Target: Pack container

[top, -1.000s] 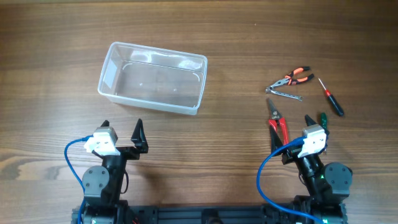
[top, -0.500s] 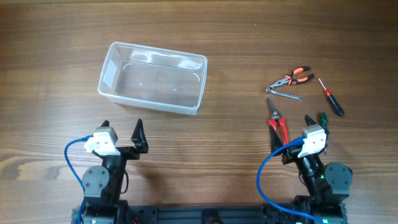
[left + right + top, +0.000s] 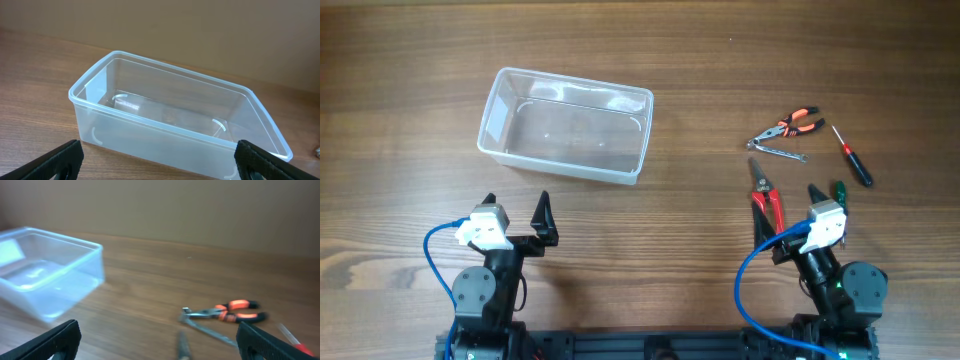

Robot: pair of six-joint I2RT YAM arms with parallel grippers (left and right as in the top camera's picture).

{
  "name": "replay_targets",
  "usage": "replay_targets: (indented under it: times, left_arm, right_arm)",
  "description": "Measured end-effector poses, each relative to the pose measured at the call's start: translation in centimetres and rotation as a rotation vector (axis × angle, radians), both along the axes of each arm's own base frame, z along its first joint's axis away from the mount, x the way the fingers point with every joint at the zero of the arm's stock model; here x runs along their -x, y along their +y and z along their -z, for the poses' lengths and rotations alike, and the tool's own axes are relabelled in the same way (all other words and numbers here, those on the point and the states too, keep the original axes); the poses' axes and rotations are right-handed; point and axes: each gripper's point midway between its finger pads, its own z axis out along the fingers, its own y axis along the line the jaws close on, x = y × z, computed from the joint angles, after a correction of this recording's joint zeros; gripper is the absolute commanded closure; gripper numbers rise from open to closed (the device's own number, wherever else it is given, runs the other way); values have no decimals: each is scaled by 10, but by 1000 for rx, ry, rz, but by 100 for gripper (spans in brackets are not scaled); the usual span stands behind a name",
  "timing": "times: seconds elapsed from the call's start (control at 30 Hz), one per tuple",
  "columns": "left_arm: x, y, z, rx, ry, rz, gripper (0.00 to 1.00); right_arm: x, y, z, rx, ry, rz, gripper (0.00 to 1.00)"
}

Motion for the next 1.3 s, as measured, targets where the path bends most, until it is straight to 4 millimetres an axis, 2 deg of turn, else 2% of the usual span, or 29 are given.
replay_targets:
  times: [0.17, 0.27, 0.37, 0.5, 0.6, 0.77, 0.87, 1.0, 1.13, 1.2, 1.3]
  left_arm:
    - [0, 0, 0, 0, 0, 0, 0]
    - [0, 0, 0, 0, 0, 0, 0]
    - [0, 0, 0, 0, 0, 0, 0]
    - [0, 0, 0, 0, -1, 0, 0]
    - [0, 0, 0, 0, -1, 0, 0]
    - [0, 0, 0, 0, 0, 0, 0]
    - [0, 0, 0, 0, 0, 0, 0]
    - [0, 0, 0, 0, 0, 0, 0]
    - [0, 0, 0, 0, 0, 0, 0]
    - [0, 0, 0, 0, 0, 0, 0]
    - [0, 0, 0, 0, 0, 0, 0]
  right_arm:
    - [7, 22, -13, -227, 32, -111, 1]
    - [10, 26, -15, -316, 78, -126, 0]
    - [17, 25, -41, -361, 133, -105, 0]
    - [16, 18, -102, -292, 164, -58, 0]
    - [0, 8, -136, -204, 254, -8, 1]
    - [-49, -9, -182, -53, 379, 41, 0]
    - [-80, -5, -203, -77, 404, 11, 0]
    - [-111, 9, -204, -202, 444, -59, 0]
    - [-146, 25, -180, -277, 522, -58, 3]
    - [-157, 46, -160, -264, 578, -35, 4]
    - [-166, 89, -128, -220, 656, -13, 6]
